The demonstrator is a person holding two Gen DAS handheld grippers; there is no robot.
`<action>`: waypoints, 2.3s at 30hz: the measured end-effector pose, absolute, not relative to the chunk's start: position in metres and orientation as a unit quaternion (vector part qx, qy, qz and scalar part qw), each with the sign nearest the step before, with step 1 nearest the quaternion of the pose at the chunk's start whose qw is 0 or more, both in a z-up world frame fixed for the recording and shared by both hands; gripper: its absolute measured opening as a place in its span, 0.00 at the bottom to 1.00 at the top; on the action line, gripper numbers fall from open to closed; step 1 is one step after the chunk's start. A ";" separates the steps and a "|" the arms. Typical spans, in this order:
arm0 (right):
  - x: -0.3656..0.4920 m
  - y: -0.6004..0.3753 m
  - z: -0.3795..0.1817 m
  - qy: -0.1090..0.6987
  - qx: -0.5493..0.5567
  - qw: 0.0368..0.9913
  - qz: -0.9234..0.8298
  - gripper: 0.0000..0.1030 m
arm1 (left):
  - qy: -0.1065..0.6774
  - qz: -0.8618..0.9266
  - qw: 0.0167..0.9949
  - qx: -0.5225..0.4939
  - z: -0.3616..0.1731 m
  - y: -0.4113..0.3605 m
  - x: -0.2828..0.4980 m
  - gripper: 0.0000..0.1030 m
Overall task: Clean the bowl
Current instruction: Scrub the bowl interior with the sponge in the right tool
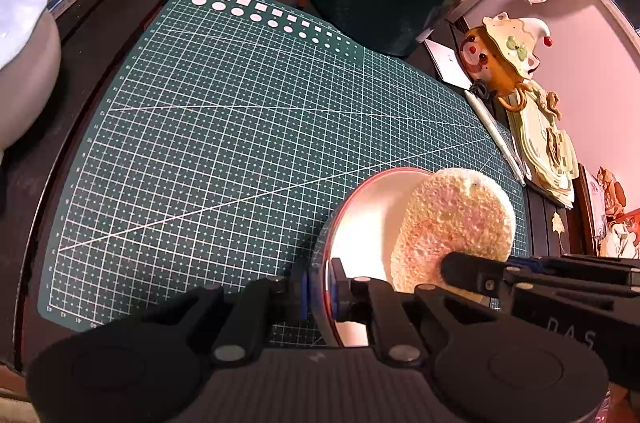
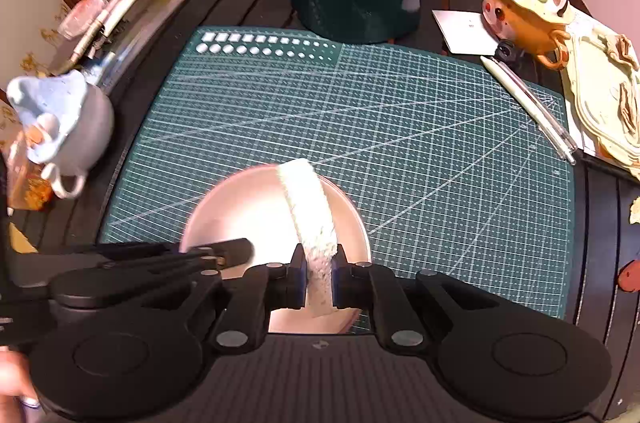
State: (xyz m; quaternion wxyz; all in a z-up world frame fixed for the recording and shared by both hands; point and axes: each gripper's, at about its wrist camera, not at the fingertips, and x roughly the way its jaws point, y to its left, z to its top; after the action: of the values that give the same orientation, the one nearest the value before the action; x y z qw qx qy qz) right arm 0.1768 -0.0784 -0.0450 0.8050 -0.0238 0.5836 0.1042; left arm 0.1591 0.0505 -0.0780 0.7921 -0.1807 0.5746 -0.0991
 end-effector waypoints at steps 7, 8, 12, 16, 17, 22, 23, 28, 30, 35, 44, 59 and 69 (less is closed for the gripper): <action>0.171 -0.073 -0.023 0.562 -0.082 0.817 0.099 0.10 | 0.582 -0.106 0.786 -0.178 -0.078 0.051 0.160 0.10; 0.168 -0.071 -0.017 0.556 -0.091 0.820 0.102 0.10 | 0.584 -0.107 0.785 -0.176 -0.078 0.052 0.160 0.10; 0.169 -0.075 -0.004 0.550 -0.080 0.824 0.111 0.10 | 0.591 -0.112 0.782 -0.164 -0.076 0.051 0.159 0.12; 0.172 -0.078 -0.002 0.562 -0.052 0.816 0.123 0.10 | 0.606 -0.130 0.770 -0.153 -0.076 0.052 0.159 0.16; 0.173 -0.077 -0.006 0.569 -0.046 0.811 0.126 0.10 | 0.609 -0.136 0.766 -0.152 -0.076 0.053 0.159 0.17; 0.174 -0.073 -0.029 0.593 -0.027 0.795 0.125 0.10 | 0.623 -0.157 0.750 -0.160 -0.080 0.056 0.159 0.18; 0.175 -0.072 -0.035 0.598 -0.022 0.791 0.125 0.10 | 0.625 -0.162 0.747 -0.159 -0.081 0.057 0.159 0.19; 0.177 -0.066 -0.042 0.604 -0.045 0.787 0.118 0.10 | 0.625 -0.166 0.745 -0.162 -0.082 0.058 0.158 0.20; 0.178 -0.066 -0.040 0.605 -0.057 0.786 0.111 0.09 | 0.625 -0.166 0.746 -0.161 -0.081 0.057 0.158 0.20; 0.176 -0.058 -0.016 0.589 -0.104 0.794 0.108 0.09 | 0.626 -0.164 0.743 -0.169 -0.080 0.060 0.158 0.19; 0.183 -0.051 -0.015 0.597 -0.080 0.788 0.130 0.09 | 0.627 -0.161 0.739 -0.185 -0.082 0.063 0.157 0.19; 0.181 -0.048 -0.029 0.591 -0.133 0.790 0.094 0.09 | 0.629 -0.160 0.737 -0.190 -0.087 0.061 0.162 0.17; 0.179 -0.054 -0.001 0.585 -0.090 0.796 0.126 0.09 | 0.629 -0.160 0.736 -0.195 -0.088 0.061 0.162 0.17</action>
State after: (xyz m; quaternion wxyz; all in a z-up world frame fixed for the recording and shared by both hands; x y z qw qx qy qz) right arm 0.1791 -0.0543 -0.0010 0.7964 -0.0898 0.5847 0.1256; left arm 0.1617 0.0614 -0.0878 0.7357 -0.1950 0.6286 -0.1599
